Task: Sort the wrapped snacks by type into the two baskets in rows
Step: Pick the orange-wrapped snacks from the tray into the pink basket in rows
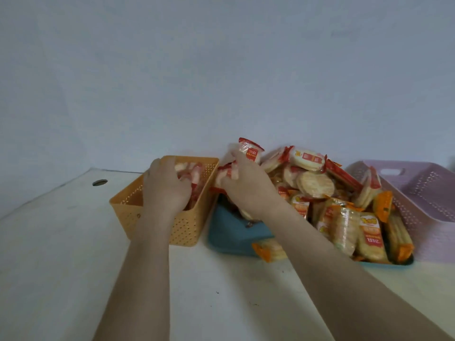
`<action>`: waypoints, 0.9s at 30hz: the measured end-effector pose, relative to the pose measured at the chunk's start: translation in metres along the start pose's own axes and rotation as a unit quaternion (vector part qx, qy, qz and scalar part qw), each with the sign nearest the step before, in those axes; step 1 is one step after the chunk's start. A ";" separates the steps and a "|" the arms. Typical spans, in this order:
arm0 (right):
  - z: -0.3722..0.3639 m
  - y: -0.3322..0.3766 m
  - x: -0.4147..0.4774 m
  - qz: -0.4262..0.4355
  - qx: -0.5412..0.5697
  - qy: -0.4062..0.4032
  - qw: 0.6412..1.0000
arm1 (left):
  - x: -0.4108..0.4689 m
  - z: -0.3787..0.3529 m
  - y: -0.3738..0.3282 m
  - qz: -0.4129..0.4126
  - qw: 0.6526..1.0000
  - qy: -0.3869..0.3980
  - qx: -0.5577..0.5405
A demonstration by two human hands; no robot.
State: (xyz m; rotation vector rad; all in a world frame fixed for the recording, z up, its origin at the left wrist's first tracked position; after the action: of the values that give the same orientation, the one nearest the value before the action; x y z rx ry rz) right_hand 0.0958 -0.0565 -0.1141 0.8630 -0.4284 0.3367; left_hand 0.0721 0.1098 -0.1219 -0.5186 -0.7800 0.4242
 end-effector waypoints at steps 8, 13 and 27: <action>0.048 -0.090 -0.046 -0.012 -0.266 0.251 0.931 | -0.067 -0.046 -0.088 -0.197 0.905 0.377 -0.020; 0.087 -0.100 -0.046 0.017 -0.331 0.176 0.927 | -0.127 -0.093 -0.102 -0.262 0.822 0.498 0.086; 0.186 -0.148 -0.048 -0.063 -0.368 0.023 0.927 | -0.120 -0.091 -0.129 -0.130 0.925 0.300 -0.194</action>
State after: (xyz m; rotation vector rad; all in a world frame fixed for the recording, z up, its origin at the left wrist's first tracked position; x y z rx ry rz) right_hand 0.0791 -0.2986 -0.1276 0.1423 -0.4090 0.0573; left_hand 0.0853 -0.0825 -0.1670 -0.8509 -0.3211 -0.1490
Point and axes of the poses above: each hand's wrist, its own x-axis towards the middle knuckle, its own z-axis out of the back of the hand, y = z × x, the point moved 6 cm from there along x, towards the middle knuckle, and after that the axes turned 14 degrees about -y, right-handed, at the moved point
